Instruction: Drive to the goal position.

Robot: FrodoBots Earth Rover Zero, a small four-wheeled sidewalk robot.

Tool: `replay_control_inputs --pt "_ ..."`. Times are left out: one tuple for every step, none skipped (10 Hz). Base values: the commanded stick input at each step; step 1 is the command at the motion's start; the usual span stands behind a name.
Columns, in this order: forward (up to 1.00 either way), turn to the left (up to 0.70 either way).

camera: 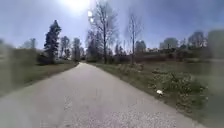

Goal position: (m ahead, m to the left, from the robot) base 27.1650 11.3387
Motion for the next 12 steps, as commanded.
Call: replay_control_inputs --pt "0.7 0.14" --pt "0.7 0.14" --pt "0.7 0.14" --pt "0.7 0.14" --pt "0.7 0.14" --pt "0.7 0.14" --pt "0.7 0.14" --pt "0.7 0.1" --pt "0.7 0.04" --pt "0.58 0.0" --pt "0.45 0.01" --pt "0.69 0.14"
